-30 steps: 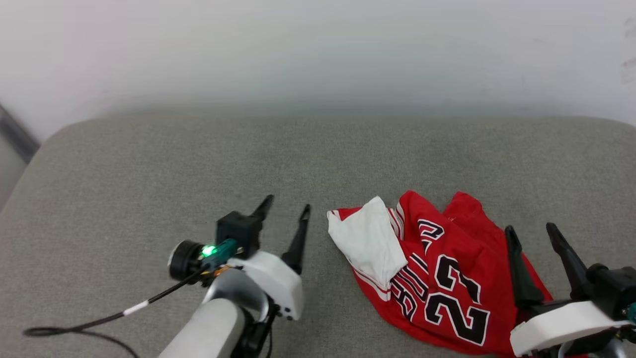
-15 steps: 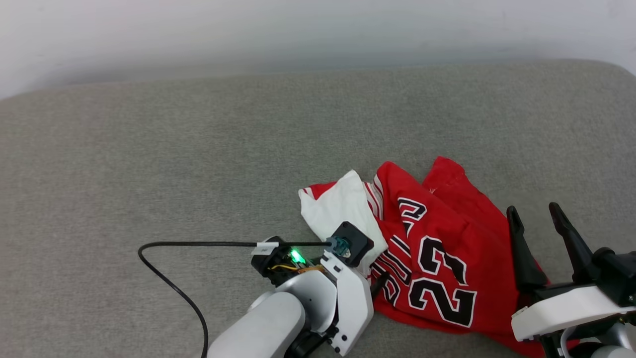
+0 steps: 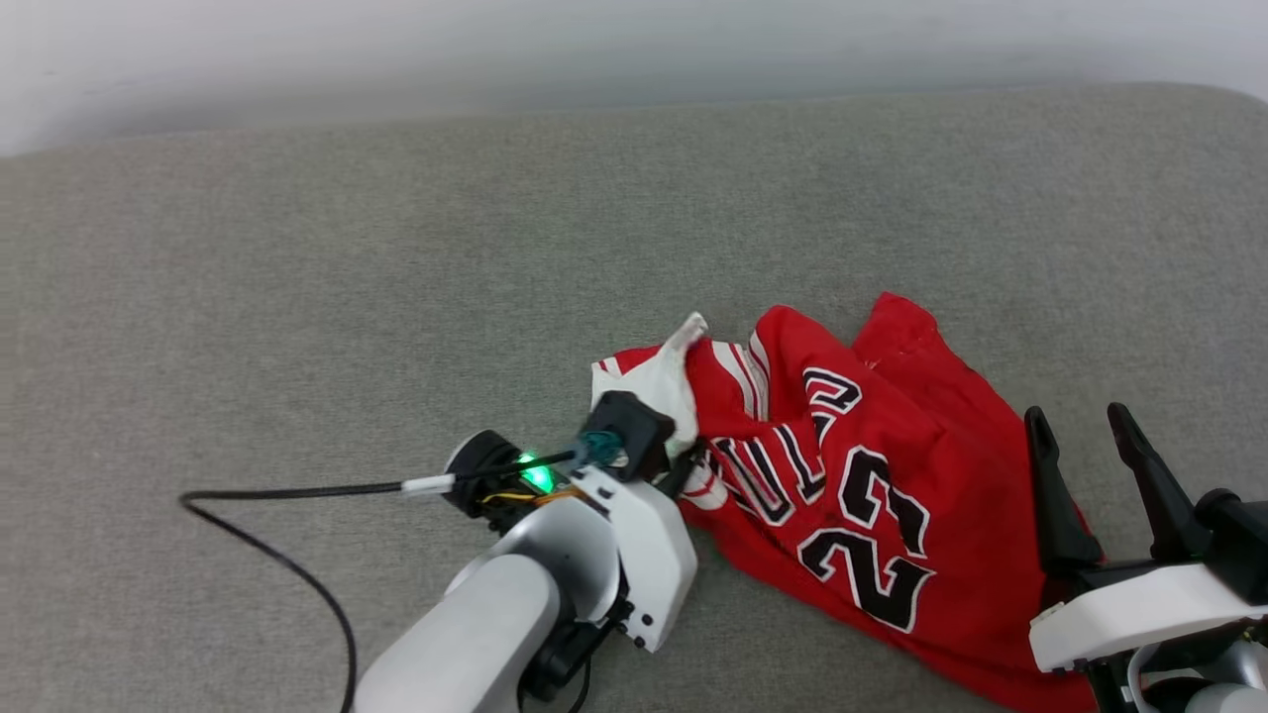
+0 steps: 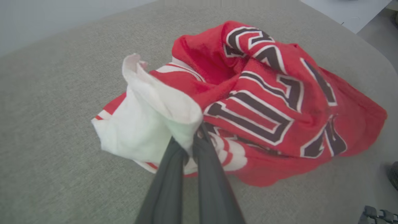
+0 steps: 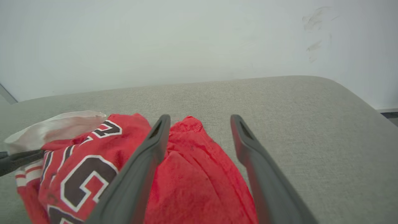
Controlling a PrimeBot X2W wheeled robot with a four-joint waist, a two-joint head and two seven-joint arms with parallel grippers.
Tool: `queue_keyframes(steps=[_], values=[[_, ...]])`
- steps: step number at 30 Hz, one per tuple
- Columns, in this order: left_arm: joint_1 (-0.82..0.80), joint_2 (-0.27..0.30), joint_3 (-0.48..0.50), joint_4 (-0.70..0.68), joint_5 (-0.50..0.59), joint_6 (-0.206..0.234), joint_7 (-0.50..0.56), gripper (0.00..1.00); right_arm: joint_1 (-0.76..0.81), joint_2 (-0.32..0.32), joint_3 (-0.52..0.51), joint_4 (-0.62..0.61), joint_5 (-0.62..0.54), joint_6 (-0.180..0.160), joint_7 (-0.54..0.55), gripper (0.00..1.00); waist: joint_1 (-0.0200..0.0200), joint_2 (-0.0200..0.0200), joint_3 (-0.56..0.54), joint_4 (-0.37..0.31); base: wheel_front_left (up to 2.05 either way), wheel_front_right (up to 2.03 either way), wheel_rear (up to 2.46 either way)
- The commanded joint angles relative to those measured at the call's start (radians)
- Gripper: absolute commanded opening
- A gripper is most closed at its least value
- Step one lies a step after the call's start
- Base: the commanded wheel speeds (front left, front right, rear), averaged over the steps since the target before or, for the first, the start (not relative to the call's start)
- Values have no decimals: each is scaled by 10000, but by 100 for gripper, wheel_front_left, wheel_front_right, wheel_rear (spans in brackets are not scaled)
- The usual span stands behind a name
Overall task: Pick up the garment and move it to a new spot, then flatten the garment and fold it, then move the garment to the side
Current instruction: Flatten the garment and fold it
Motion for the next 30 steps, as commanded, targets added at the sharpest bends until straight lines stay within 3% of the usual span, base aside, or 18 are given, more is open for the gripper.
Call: queue_keyframes(steps=[1,9,14,15,16,17,23,30], values=[[251,146,154,-215,-77,164,-132,0,-15,3,-37,10,21,-3,0,100,-1,-1,-108,128,0,0,0],[2010,996,1409,-1527,-701,1481,-613,0,125,3,-174,25,61,-3,230,100,-1,-1,-585,720,0,0,0],[3887,1248,2196,-1367,-1672,2305,-603,0,250,3,-120,132,148,-3,342,100,-1,-1,-1048,844,0,0,0],[4175,1233,2303,-1287,-1855,2378,-612,22,298,3,-133,138,174,-3,362,100,-1,-1,-1131,862,0,0,0],[4418,1218,2362,-1180,-1992,2428,-645,84,359,3,-146,144,202,-3,367,100,-1,-1,-1203,880,0,0,0],[4591,1209,2393,-1090,-2062,2459,-704,100,391,5,-159,135,219,-3,381,100,-1,-1,-1260,893,0,0,0],[4875,1171,2717,-863,-1949,2695,-1545,100,607,5,-210,222,226,-3,548,100,-1,-1,-1754,912,0,0,0],[4391,1518,3157,-1487,-1083,2877,-3421,100,892,5,-395,355,334,-2,1149,100,-1,-1,-2331,855,0,0,0]])
